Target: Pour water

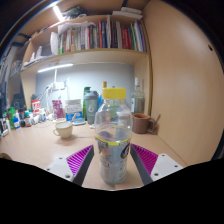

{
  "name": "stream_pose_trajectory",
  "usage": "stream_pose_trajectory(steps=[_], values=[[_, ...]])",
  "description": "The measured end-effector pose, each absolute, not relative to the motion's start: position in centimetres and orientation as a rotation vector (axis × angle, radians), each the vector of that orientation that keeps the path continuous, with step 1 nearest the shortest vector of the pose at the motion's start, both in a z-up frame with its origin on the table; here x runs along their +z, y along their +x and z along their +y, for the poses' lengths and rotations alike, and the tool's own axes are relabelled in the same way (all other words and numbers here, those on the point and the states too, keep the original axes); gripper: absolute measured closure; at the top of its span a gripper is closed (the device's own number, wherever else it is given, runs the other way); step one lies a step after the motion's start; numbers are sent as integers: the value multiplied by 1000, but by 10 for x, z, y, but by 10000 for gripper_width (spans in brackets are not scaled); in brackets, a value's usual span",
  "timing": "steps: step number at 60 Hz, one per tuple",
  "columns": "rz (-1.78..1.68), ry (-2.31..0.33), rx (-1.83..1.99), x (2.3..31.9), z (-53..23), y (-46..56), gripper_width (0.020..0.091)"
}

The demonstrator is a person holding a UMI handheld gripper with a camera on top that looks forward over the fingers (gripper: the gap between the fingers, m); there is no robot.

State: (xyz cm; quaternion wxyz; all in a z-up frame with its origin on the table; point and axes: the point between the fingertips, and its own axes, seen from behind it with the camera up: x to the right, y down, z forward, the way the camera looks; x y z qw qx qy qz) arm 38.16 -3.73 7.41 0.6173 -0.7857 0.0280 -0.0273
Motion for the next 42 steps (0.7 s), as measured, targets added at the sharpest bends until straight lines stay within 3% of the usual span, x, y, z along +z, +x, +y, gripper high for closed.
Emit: stream_pose_trajectory(steps=[10, 13, 31, 42], values=[[64, -1753, -83, 68, 4, 393, 294], [52, -1764, -88, 62, 14, 394, 488], [76, -1947, -114, 50, 28, 393, 617], [-247, -1933, -436, 128, 89, 407, 622]])
